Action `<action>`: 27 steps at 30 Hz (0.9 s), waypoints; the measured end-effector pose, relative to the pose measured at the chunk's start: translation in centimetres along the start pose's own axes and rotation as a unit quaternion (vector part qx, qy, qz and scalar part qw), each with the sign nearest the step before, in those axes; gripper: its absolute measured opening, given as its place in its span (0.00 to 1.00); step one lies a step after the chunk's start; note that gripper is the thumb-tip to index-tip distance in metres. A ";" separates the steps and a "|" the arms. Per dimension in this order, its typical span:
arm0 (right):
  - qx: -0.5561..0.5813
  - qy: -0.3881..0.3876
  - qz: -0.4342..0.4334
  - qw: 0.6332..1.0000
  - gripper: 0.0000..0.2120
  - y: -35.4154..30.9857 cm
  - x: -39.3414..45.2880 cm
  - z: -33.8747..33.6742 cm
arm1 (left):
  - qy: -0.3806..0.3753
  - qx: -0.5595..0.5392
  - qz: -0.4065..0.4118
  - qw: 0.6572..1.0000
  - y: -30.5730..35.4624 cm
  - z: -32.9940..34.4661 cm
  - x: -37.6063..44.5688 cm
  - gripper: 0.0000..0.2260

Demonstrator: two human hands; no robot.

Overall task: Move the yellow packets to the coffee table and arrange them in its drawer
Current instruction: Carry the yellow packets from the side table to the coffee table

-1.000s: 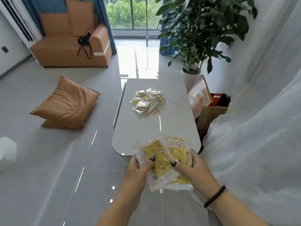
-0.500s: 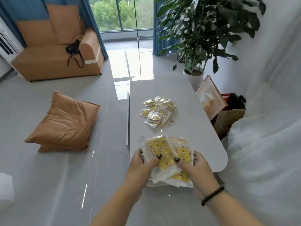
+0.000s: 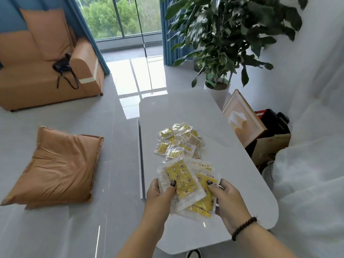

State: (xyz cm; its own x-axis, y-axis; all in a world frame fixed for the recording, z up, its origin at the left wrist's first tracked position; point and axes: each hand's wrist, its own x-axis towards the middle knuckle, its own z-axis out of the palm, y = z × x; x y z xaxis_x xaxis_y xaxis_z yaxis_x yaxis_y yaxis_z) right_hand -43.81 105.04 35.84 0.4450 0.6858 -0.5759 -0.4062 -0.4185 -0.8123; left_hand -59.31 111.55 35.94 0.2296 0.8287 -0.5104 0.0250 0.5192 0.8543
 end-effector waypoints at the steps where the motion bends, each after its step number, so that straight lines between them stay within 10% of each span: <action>1: 0.000 -0.001 0.003 1.000 0.07 -0.7 1.4 0.5 | 0.006 -0.002 0.001 1.000 0.7 0.1 1.5 0.05; 17: 0.059 0.055 0.029 0.996 0.13 -4.8 16.8 6.1 | -0.026 0.043 -0.044 0.998 6.6 1.5 20.4 0.09; 27: 0.235 0.233 0.110 0.937 0.10 -1.8 30.1 13.4 | -0.062 0.122 -0.093 0.986 6.1 -0.2 38.4 0.12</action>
State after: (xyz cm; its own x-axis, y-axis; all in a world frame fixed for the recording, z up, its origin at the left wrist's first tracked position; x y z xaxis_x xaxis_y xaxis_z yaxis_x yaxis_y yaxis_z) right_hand -40.40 134.46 21.22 0.5652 0.2328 -0.7915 -0.7871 -0.1352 -0.6018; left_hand -50.57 146.62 21.49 0.3167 0.6842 -0.6569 0.3072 0.5813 0.7535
